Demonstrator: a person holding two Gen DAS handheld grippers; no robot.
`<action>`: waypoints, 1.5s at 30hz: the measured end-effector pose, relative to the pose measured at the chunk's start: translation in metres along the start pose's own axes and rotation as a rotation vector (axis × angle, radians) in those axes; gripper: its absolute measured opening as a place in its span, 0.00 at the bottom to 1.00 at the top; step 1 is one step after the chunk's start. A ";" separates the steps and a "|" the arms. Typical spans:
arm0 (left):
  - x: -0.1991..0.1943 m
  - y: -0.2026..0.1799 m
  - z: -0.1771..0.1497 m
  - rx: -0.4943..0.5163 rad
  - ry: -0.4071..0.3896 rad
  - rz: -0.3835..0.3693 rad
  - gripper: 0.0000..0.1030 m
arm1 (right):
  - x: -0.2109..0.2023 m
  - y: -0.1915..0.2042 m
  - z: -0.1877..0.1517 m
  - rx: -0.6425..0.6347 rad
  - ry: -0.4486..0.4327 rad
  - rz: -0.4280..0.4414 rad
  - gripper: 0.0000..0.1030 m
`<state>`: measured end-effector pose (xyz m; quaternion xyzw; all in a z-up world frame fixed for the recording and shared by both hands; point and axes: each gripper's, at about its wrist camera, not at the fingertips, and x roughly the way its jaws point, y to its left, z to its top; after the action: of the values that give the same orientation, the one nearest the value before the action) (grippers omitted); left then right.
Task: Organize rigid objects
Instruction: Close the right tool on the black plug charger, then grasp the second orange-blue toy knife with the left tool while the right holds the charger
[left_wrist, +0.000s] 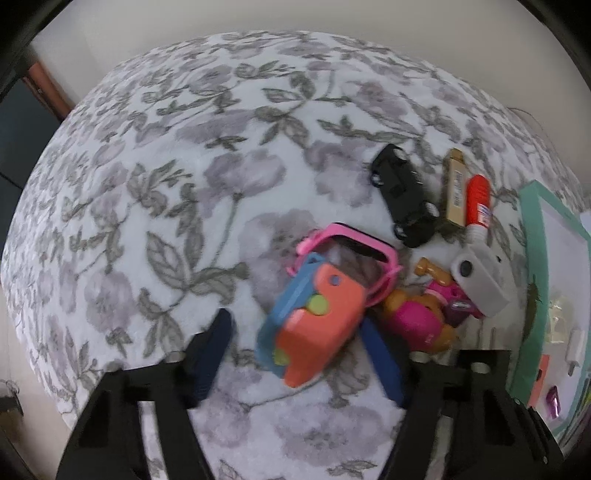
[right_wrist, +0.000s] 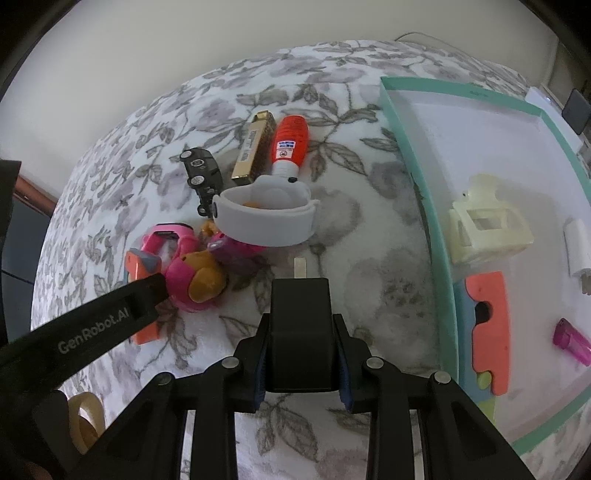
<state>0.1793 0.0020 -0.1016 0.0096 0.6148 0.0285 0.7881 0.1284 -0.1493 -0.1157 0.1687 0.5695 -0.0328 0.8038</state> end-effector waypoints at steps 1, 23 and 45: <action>0.000 -0.003 0.000 0.006 0.003 -0.007 0.54 | 0.000 0.000 0.000 -0.001 0.000 -0.001 0.30; -0.003 -0.001 -0.004 0.006 -0.006 0.074 0.41 | 0.001 0.010 -0.003 -0.077 -0.010 -0.063 0.30; -0.030 0.024 0.006 -0.107 -0.051 -0.046 0.27 | -0.007 -0.006 -0.002 0.009 -0.008 0.012 0.30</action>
<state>0.1768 0.0248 -0.0703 -0.0462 0.5922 0.0430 0.8033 0.1234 -0.1550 -0.1113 0.1757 0.5653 -0.0315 0.8054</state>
